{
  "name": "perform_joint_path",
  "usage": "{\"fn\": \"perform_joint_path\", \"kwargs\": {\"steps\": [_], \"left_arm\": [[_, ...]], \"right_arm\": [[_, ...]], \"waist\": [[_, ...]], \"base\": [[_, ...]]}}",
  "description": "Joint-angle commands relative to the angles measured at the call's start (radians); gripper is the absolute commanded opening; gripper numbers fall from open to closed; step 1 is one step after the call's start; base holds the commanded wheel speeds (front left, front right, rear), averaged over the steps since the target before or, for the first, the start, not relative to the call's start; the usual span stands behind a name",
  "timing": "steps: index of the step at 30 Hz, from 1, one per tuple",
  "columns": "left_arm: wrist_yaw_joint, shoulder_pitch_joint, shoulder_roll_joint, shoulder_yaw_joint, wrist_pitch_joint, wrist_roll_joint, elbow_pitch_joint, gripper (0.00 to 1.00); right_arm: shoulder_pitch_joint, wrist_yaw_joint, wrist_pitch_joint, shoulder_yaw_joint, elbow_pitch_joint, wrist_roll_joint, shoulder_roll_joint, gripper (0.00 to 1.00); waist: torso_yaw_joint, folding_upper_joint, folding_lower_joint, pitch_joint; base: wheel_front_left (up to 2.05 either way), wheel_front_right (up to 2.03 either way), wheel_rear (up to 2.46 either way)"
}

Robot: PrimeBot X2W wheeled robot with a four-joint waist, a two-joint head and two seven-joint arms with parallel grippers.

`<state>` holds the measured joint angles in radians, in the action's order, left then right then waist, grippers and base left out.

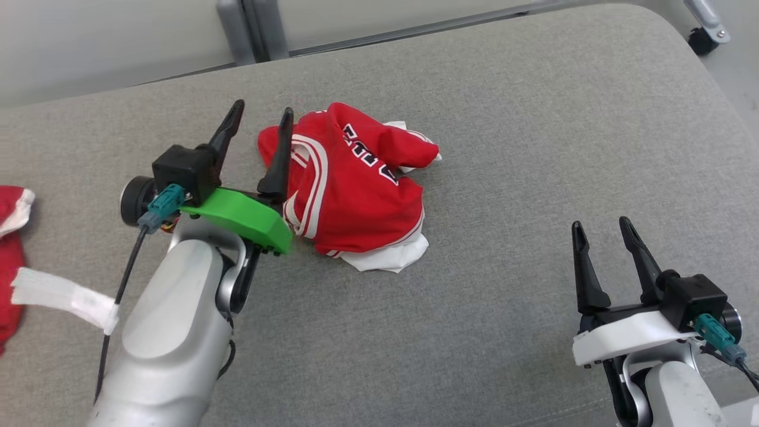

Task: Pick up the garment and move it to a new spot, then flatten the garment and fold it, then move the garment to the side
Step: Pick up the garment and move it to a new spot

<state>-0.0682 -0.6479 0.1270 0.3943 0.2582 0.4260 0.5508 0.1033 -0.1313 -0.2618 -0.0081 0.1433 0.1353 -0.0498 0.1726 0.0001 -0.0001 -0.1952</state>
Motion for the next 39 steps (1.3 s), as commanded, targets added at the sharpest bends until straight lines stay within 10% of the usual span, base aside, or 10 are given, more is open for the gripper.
{"fn": "perform_joint_path", "kwargs": {"steps": [1,18,39], "left_arm": [[0.010,0.032,0.020,-0.011,0.008,-0.013,-0.019,1.00],[0.048,0.462,0.137,-0.278,0.008,-0.099,-0.365,1.00],[-0.006,0.656,0.027,-0.373,0.008,-0.164,-0.427,1.00]], "right_arm": [[-0.011,0.001,-0.005,-0.001,-0.007,-0.009,-0.001,1.00],[-0.055,0.001,-0.004,0.034,-0.009,-0.036,-0.005,1.00],[-0.102,0.001,0.019,0.057,-0.002,-0.017,-0.013,1.00]], "waist": [[-0.041,-0.0001,0.0001,0.034],[-0.156,-0.0001,0.0001,0.119],[-0.199,-0.0001,0.0001,0.159]], "base": [[0.00,0.00,0.00],[0.00,0.00,0.00],[0.00,0.00,0.00]]}}
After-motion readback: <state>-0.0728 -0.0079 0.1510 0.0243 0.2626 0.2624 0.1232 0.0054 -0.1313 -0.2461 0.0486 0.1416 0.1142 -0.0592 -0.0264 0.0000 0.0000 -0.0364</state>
